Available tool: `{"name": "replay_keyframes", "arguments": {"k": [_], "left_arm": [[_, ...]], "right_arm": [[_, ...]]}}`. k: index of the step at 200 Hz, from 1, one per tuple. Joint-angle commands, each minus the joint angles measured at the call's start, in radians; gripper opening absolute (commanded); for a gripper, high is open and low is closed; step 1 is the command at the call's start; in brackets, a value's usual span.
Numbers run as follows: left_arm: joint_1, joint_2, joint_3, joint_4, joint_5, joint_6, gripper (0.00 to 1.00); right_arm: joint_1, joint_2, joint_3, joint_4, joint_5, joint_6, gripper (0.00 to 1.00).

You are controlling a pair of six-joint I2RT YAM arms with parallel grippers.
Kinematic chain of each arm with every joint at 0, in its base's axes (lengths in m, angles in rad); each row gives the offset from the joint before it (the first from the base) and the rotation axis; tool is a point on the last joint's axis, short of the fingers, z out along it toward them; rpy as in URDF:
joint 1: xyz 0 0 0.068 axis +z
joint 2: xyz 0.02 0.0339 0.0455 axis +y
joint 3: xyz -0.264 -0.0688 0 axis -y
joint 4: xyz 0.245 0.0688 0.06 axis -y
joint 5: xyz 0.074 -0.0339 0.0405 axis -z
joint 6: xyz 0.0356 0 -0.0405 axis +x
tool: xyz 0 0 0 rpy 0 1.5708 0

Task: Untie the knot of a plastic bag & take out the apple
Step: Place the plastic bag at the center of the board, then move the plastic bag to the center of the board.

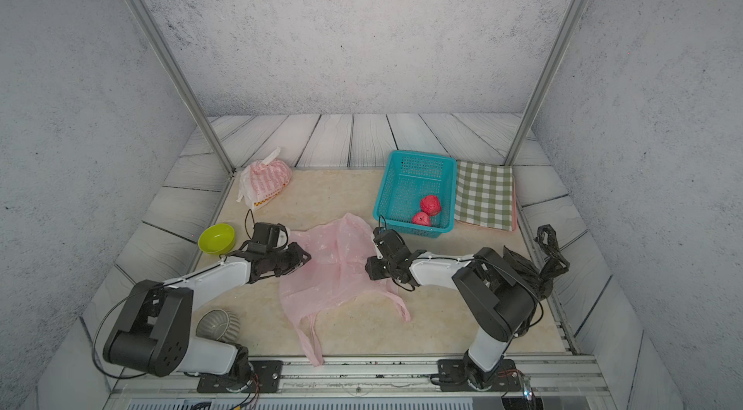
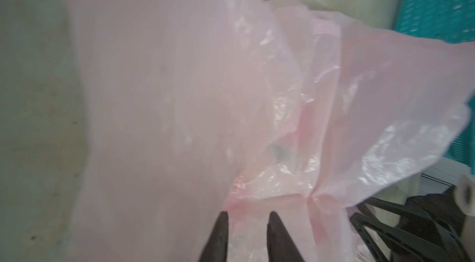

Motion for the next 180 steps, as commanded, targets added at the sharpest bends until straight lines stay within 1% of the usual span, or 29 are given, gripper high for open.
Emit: {"name": "replay_keyframes", "arguments": {"k": [1, 11, 30, 51, 72, 98, 113, 130, 147, 180], "left_arm": [[-0.029, -0.071, 0.117, -0.148, 0.101, 0.068, 0.29], [-0.071, -0.110, 0.171, -0.240, 0.080, 0.105, 0.31], [-0.181, -0.164, 0.249, -0.372, -0.023, 0.160, 0.35], [-0.260, -0.151, 0.285, -0.457, -0.102, 0.182, 0.36], [-0.334, -0.098, 0.276, -0.478, -0.160, 0.183, 0.36], [-0.419, -0.018, 0.256, -0.450, -0.225, 0.120, 0.38], [-0.462, 0.018, 0.260, -0.441, -0.282, 0.091, 0.39], [-0.496, 0.057, 0.276, -0.446, -0.344, 0.069, 0.42], [-0.509, 0.102, 0.281, -0.446, -0.386, 0.045, 0.42], [-0.511, 0.203, 0.280, -0.408, -0.428, -0.003, 0.42]], "right_arm": [[0.014, -0.028, 0.089, -0.066, -0.026, -0.039, 0.47], [0.016, -0.057, 0.122, -0.101, -0.021, -0.055, 0.48], [0.016, -0.155, 0.173, -0.190, 0.024, -0.094, 0.50], [0.015, -0.300, 0.202, -0.298, 0.084, -0.131, 0.52], [0.016, -0.466, 0.183, -0.379, 0.139, -0.141, 0.54], [0.017, -0.675, 0.114, -0.460, 0.167, -0.130, 0.55], [0.016, -0.779, 0.083, -0.514, 0.172, -0.124, 0.55], [0.016, -0.857, 0.063, -0.592, 0.168, -0.121, 0.56], [0.017, -0.905, 0.045, -0.678, 0.165, -0.114, 0.57], [0.016, -1.035, -0.036, -0.728, 0.172, -0.091, 0.57]]}}
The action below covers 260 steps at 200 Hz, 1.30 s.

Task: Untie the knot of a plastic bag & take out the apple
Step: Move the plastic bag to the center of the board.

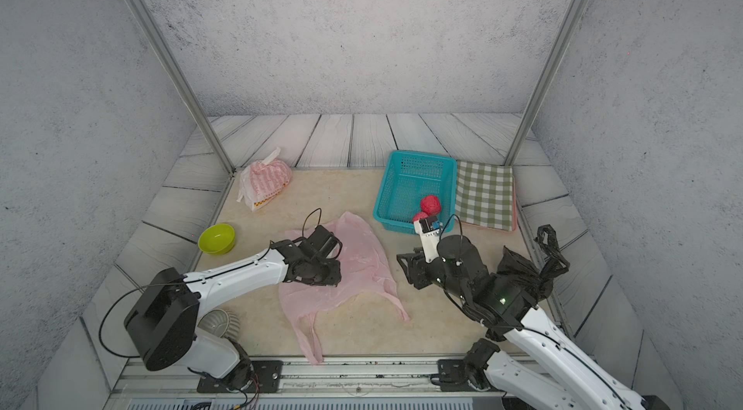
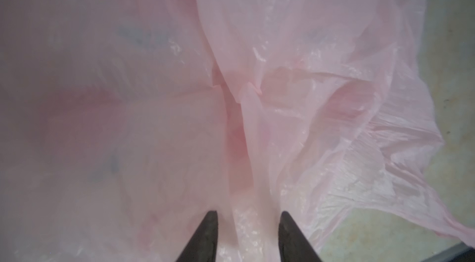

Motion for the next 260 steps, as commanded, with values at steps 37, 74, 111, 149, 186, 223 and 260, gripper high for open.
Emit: {"name": "replay_keyframes", "arguments": {"k": [37, 74, 111, 149, 186, 223, 260], "left_arm": [[0.044, 0.168, 0.086, 0.017, -0.157, -0.020, 0.42], [0.156, 0.286, 0.232, 0.024, -0.132, 0.106, 0.35], [0.251, 0.447, 0.439, 0.010, -0.088, 0.214, 0.31], [0.300, 0.606, 0.692, -0.095, -0.119, 0.315, 0.31], [0.339, 0.610, 0.768, -0.122, -0.069, 0.342, 0.34], [0.383, 0.464, 0.840, -0.155, -0.039, 0.357, 0.49], [0.613, 0.401, 0.883, -0.118, 0.139, 0.244, 0.60]], "right_arm": [[0.003, -0.153, -0.073, -0.176, 0.054, 0.013, 0.58], [0.003, -0.168, -0.054, -0.200, 0.016, 0.036, 0.58], [0.004, -0.155, -0.015, -0.219, 0.002, 0.041, 0.58], [0.003, -0.112, 0.021, -0.234, 0.015, 0.023, 0.58], [0.003, -0.078, 0.040, -0.219, 0.031, 0.003, 0.58], [0.003, -0.056, 0.031, -0.196, 0.026, -0.019, 0.58], [0.004, -0.073, 0.020, -0.186, 0.017, -0.007, 0.59]]}}
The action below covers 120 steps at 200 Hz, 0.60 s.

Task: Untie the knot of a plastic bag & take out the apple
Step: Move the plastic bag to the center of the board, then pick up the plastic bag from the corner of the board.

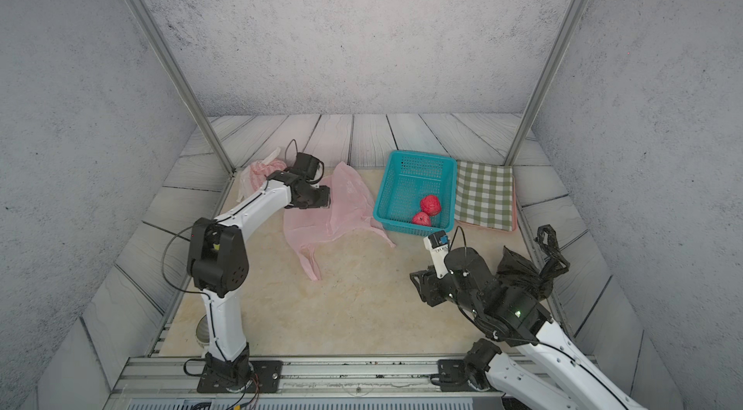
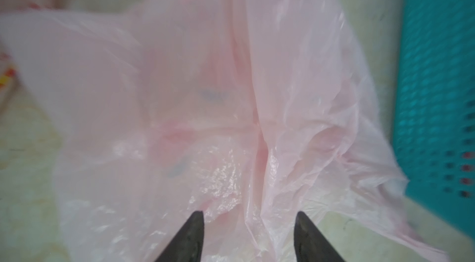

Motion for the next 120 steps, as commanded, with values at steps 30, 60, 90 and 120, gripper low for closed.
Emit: {"name": "replay_keyframes", "arguments": {"k": [30, 60, 90, 120], "left_arm": [[0.368, 0.018, 0.023, 0.152, 0.284, -0.214, 0.61], [0.480, 0.101, 0.031, 0.251, 0.346, -0.326, 0.61], [0.514, 0.190, 0.139, 0.196, 0.327, -0.303, 0.66], [0.525, 0.265, 0.250, 0.084, 0.256, -0.225, 0.80]], "right_arm": [[0.003, -0.019, 0.017, 0.003, 0.007, -0.009, 0.60], [0.003, -0.009, 0.048, -0.023, 0.002, -0.014, 0.60], [0.003, 0.010, 0.085, -0.057, 0.006, -0.025, 0.60], [0.003, 0.006, 0.086, -0.069, 0.011, -0.019, 0.60]]}}
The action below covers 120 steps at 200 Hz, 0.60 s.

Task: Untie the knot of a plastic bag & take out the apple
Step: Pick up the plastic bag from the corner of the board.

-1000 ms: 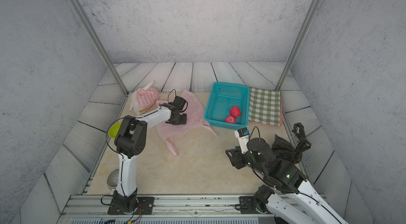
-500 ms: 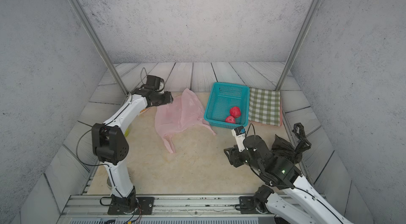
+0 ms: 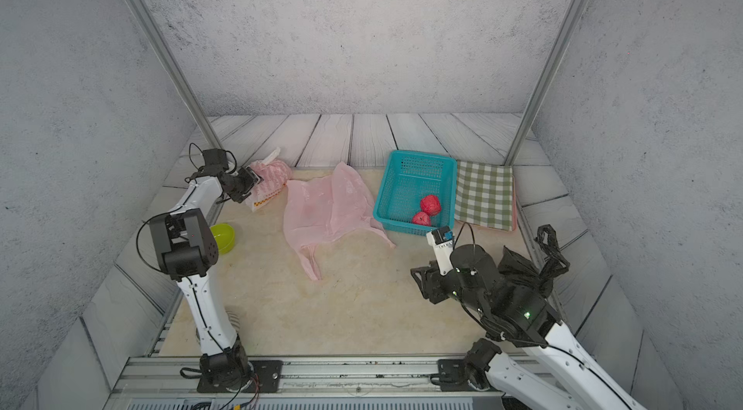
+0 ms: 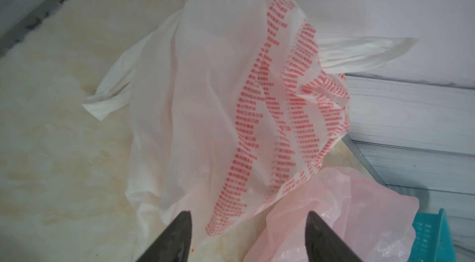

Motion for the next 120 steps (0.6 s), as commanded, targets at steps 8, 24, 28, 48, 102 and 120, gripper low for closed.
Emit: {"name": "replay_keyframes", "arguments": {"k": [8, 24, 28, 48, 102, 120], "left_arm": [[0.005, 0.037, 0.137, -0.108, -0.043, 0.080, 0.88], [0.004, 0.058, 0.154, -0.116, -0.034, 0.103, 0.96], [0.004, 0.060, 0.155, -0.117, -0.034, 0.107, 0.97], [0.001, 0.072, 0.161, -0.118, -0.042, 0.132, 0.97], [-0.057, 0.260, 0.517, -0.414, -0.222, 0.333, 0.90], [-0.073, 0.328, 0.614, -0.480, -0.243, 0.353, 0.86]], "right_arm": [[0.003, -0.004, 0.009, -0.040, 0.009, -0.002, 0.60], [0.004, -0.009, -0.006, -0.032, 0.007, 0.010, 0.60], [0.003, -0.009, -0.011, -0.030, 0.005, 0.013, 0.60], [0.004, -0.004, -0.019, -0.022, -0.007, 0.023, 0.60], [0.004, 0.005, -0.012, -0.028, -0.006, 0.023, 0.60], [0.004, 0.008, -0.016, -0.024, -0.010, 0.027, 0.60]]}}
